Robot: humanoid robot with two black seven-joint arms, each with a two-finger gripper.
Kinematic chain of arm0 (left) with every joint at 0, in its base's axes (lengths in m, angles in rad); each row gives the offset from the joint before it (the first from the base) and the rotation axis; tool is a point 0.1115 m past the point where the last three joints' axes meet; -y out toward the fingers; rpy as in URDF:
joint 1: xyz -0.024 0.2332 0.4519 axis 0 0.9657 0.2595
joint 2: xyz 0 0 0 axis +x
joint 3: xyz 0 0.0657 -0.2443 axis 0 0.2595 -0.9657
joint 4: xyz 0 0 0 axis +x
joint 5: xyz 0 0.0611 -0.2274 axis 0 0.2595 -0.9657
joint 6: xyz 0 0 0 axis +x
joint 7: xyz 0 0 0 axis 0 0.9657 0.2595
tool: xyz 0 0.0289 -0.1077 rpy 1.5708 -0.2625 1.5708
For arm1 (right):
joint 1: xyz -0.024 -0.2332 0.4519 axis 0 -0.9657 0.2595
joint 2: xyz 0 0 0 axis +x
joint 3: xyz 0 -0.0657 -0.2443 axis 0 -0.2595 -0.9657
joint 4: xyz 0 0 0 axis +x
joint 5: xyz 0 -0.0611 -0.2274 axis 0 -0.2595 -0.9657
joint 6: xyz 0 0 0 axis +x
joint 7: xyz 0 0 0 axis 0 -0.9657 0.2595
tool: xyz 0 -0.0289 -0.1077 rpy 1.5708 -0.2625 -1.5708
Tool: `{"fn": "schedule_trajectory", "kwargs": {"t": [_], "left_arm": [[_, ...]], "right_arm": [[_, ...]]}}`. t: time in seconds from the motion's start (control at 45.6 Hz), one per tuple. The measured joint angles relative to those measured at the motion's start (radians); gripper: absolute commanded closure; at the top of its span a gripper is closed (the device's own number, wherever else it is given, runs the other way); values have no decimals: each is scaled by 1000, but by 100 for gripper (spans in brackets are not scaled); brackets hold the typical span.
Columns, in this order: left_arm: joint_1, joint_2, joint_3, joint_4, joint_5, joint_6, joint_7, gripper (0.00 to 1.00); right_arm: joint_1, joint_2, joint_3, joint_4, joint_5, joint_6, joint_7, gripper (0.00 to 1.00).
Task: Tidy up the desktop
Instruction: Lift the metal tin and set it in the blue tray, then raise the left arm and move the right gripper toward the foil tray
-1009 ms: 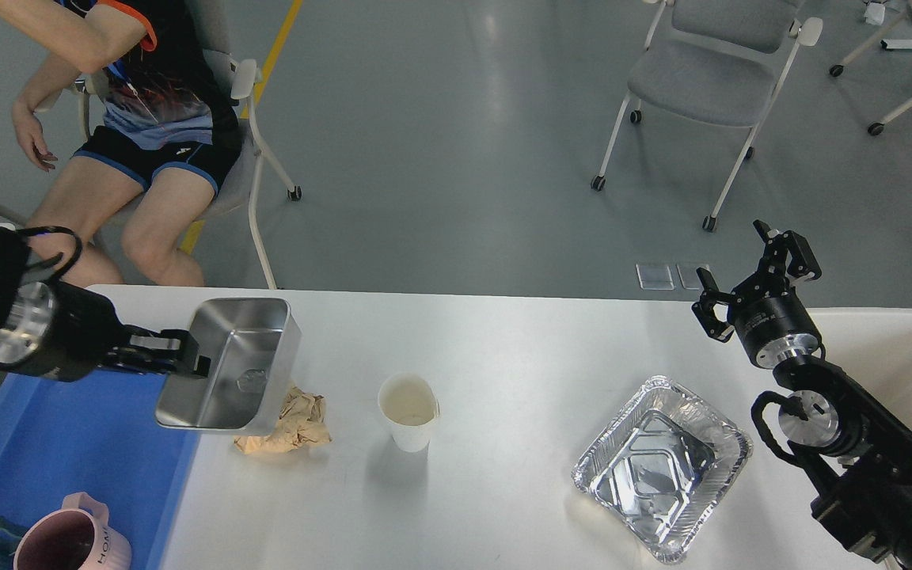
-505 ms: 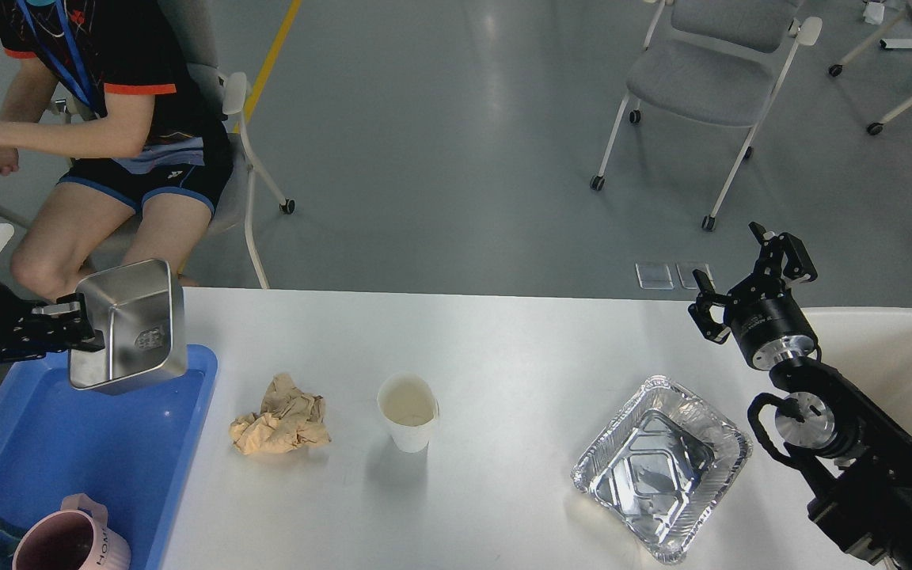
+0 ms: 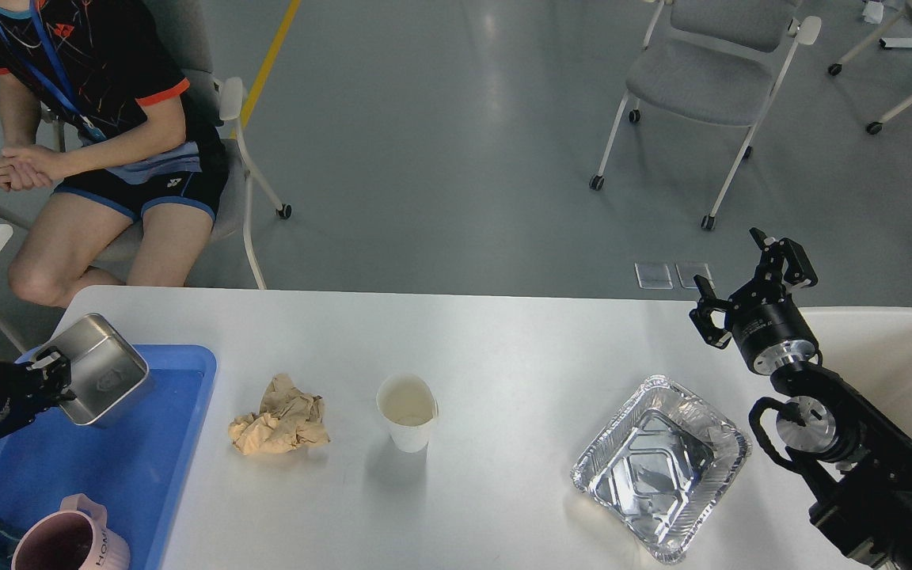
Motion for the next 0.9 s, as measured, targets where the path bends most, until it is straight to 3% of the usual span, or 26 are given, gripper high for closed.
{"fn": "schedule_trajectory", "kwargs": {"t": [0.263,0.439,0.505,0.548,0.899], "left_arm": [[37,-40,7,33,-2,34,3,85],[42,-41,4,36,-6,39,4,48],[41,-39,-3,36,-10,50,2,26],[38,-37,-8,36,-17,54,1,18],[-49,29,-87,-62,-183,33,2,4]], "right_arm": [[-2,-2,0,-3,0,0,0,0],[0,2,0,-5,0,0,0,0],[0,4,0,-5,0,0,0,0],[0,4,0,-5,0,0,0,0],[0,5,-1,-3,0,0,0,0]]}}
